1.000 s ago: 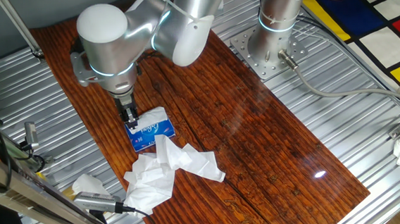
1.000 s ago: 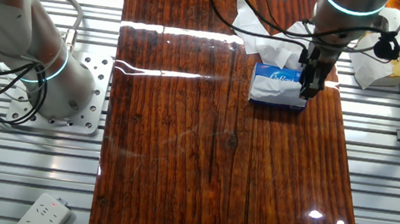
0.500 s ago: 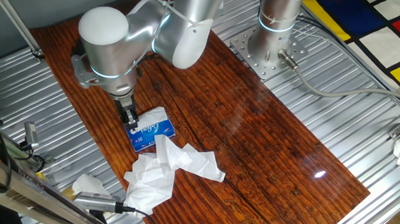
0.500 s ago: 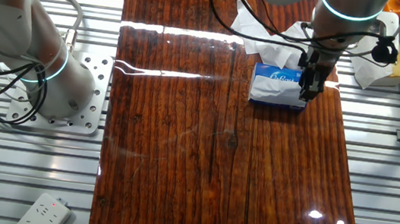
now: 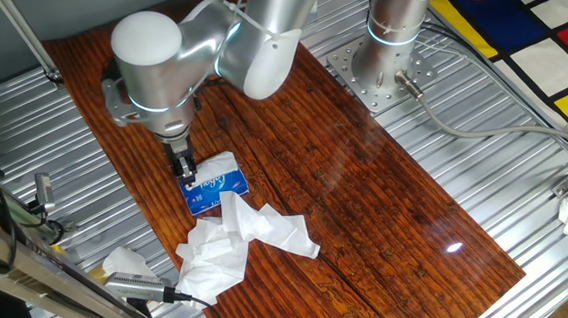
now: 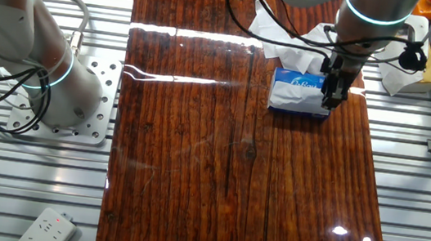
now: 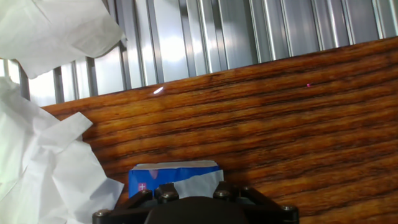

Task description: Pull out a napkin

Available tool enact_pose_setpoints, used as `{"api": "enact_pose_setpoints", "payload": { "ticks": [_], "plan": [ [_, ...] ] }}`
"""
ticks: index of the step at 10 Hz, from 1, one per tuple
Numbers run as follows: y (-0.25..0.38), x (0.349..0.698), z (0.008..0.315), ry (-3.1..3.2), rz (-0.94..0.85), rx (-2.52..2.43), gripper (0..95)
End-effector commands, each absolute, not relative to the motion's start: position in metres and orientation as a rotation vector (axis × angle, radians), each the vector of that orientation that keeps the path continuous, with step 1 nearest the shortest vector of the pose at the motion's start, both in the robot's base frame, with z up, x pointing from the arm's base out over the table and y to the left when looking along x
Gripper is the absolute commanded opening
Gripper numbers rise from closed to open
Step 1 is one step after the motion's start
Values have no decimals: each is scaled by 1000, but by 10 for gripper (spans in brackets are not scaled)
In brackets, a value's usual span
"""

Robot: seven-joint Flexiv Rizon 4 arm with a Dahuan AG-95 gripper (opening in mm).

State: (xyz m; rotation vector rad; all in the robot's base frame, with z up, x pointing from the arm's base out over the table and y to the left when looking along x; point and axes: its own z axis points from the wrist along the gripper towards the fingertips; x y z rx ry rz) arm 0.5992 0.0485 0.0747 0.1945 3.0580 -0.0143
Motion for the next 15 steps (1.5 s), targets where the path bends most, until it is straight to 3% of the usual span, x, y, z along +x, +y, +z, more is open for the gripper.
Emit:
{"api": "enact_pose_setpoints", "payload": {
  "ticks": [1, 6, 7, 11, 12, 15],
  "plan": [
    [50, 600, 73, 3056, -2, 202, 380],
    [50, 600, 64, 3051, 9, 220, 380],
    [50, 600, 64, 3051, 9, 224, 190],
    [50, 600, 64, 3056, 3, 250, 190],
    [50, 600, 64, 3057, -4, 252, 0],
    [50, 600, 64, 3056, 4, 253, 0]
  ]
}}
